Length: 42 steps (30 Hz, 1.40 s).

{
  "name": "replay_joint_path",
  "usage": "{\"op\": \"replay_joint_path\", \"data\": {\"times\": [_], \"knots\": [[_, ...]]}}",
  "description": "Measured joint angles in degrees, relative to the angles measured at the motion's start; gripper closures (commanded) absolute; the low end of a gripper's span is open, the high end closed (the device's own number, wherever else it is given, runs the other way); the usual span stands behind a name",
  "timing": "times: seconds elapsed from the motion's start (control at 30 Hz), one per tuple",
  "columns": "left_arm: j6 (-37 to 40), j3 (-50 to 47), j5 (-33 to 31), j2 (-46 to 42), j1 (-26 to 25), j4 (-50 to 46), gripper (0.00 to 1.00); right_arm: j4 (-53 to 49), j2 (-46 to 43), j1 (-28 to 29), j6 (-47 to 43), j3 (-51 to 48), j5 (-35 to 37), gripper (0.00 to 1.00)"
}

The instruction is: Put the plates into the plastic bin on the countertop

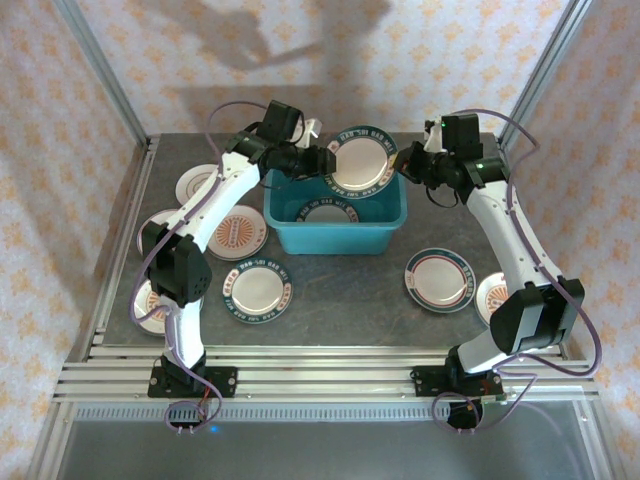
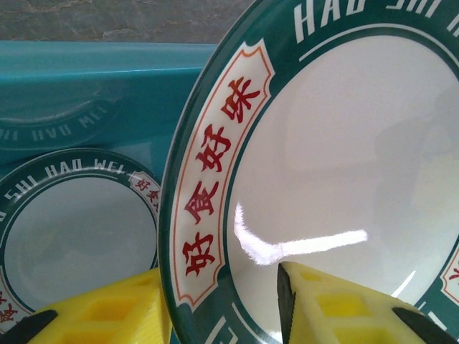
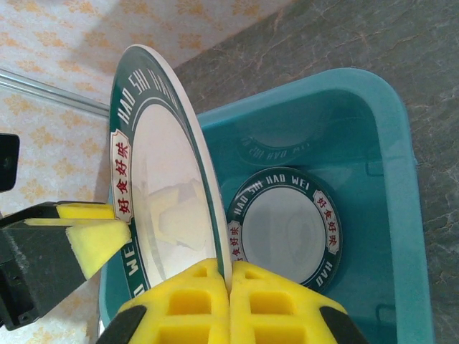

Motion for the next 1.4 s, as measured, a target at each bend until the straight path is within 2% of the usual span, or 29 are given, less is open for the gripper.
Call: {"op": "replay_joint_path", "data": {"times": [0.07, 0.37, 0.7, 0.97, 1.17, 1.3, 1.4], "knots": [[-0.1, 0.0, 0.0, 0.0, 0.2, 0.0, 0.65, 0.3, 0.0, 0.0, 0.1, -0.2, -0.1, 1.0], [-0.6, -0.1, -0.6, 0.0, 1.0, 0.2, 0.83, 0.7, 0.7, 0.0, 0.1, -1.1, -0.4, 1.0], [-0.5, -0.6, -1.3, -0.1, 1.5, 0.0, 1.0, 0.7, 4.4, -0.4, -0.1, -2.6, -1.5, 0.89], [-0.8, -4.3, -1.0, -2.7, 1.5, 0.9, 1.0, 0.5, 6.7, -0.3, -0.8, -4.2, -4.0, 0.75], [-2.7, -8.5, 0.5, -5.2, 2.2, 3.6, 1.0, -0.3, 6.8, 0.2, -2.7, -4.2, -4.2, 0.58], [-3.1, -9.1, 0.5, -5.2, 2.6, 3.7, 1.0, -2.3, 6.8, 0.4, -4.2, -2.5, -2.6, 0.46], [-3.1, -9.2, 0.5, -5.2, 3.0, 3.6, 1.0, -4.1, 6.8, 0.4, -5.3, -0.2, -0.4, 0.43]]}}
